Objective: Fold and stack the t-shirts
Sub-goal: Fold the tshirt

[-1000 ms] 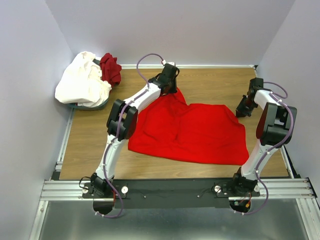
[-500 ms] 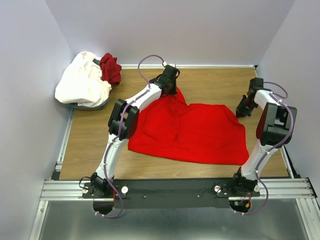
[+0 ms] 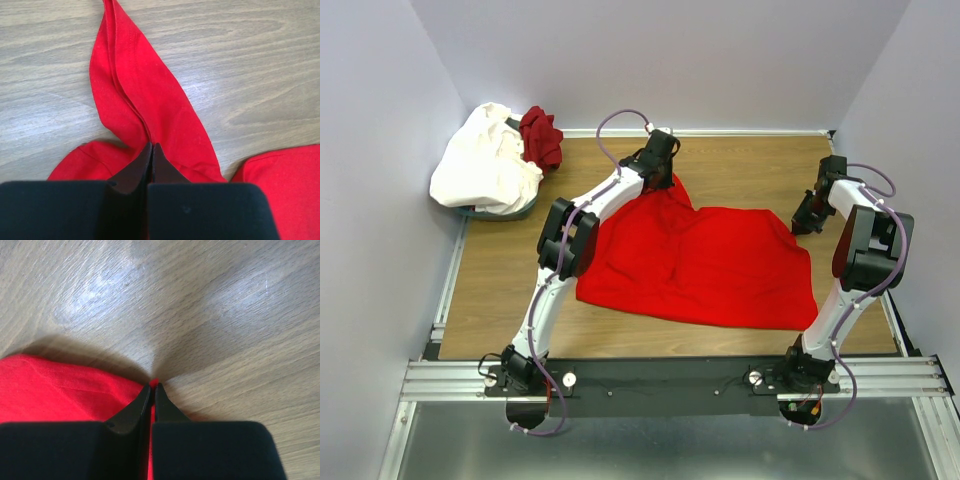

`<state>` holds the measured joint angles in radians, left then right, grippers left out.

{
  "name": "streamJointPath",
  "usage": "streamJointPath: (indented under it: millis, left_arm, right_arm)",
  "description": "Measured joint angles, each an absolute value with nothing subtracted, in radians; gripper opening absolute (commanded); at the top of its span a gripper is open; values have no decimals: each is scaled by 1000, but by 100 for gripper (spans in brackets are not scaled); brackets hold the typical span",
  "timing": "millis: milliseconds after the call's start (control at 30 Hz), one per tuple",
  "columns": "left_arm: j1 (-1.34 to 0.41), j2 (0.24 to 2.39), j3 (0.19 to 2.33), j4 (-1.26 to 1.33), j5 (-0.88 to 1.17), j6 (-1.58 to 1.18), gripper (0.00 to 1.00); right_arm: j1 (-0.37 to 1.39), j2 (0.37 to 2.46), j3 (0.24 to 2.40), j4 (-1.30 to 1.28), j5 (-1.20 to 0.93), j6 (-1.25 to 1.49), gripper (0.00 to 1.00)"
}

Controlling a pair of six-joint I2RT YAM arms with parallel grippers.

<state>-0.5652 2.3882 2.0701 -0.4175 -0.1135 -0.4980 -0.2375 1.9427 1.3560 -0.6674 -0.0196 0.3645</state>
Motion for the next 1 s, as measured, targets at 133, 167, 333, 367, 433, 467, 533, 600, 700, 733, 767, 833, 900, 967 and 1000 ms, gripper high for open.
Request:
streamJointPath:
  millis: [133, 167, 333, 367, 433, 467, 533, 600, 700, 733, 767, 833, 900, 967, 1000]
  left_arm:
    - [-566, 2388, 2070, -425, -114, -498, 0]
    - [-567, 2388, 2070, -429, -115, -498, 0]
    - [-577, 2388, 2074, -439, -115, -498, 0]
    - [-580, 2388, 2081, -444, -115, -498, 0]
    - [-587, 2388, 2099, -454, -115, -498, 0]
    - [-590, 2388, 2111, -455, -115, -498, 0]
    - [-596, 2388, 2143, -456, -113, -499, 0]
    - [-598, 2388, 2171, -454, -106, -499, 0]
    - [-601, 2389, 2198, -447, -91, -499, 0]
    - [-604, 2391, 2210, -438, -81, -499, 0]
    - [-604, 2394, 2216, -432, -73, -499, 0]
    - [-604, 2405, 2235, -417, -57, -499, 0]
    - [-604, 2425, 2258, -394, -26, -498, 0]
    - [-604, 2448, 2275, -371, 6, -498, 0]
    - [-604, 2462, 2283, -352, 28, -497, 0]
  right_arm:
    - [-237, 1943, 1356, -667, -20, 364, 10]
    - [-237, 1943, 1356, -667, -20, 364, 10]
    - [-237, 1943, 1356, -667, -20, 364, 10]
    - [-237, 1943, 1356, -667, -20, 364, 10]
    - [-237, 1943, 1356, -667, -20, 364, 9]
    - [-237, 1943, 1356, -667, -20, 364, 10]
    - [-237, 1943, 1356, -667, -20, 364, 10]
    - [-237, 1943, 1356, -667, -20, 364, 10]
    - [-237, 1943, 1356, -667, -20, 364, 10]
    - [-237, 1943, 1356, -667, -20, 364, 9]
    - [-237, 1943, 1356, -667, -20, 364, 10]
    - [-237, 1943, 1356, -667, -20, 365, 10]
    - [-237, 1943, 1356, -667, -21, 365, 10]
    - [-237, 1943, 1356, -667, -21, 365, 10]
    - [-237, 1943, 1356, -667, -21, 365, 10]
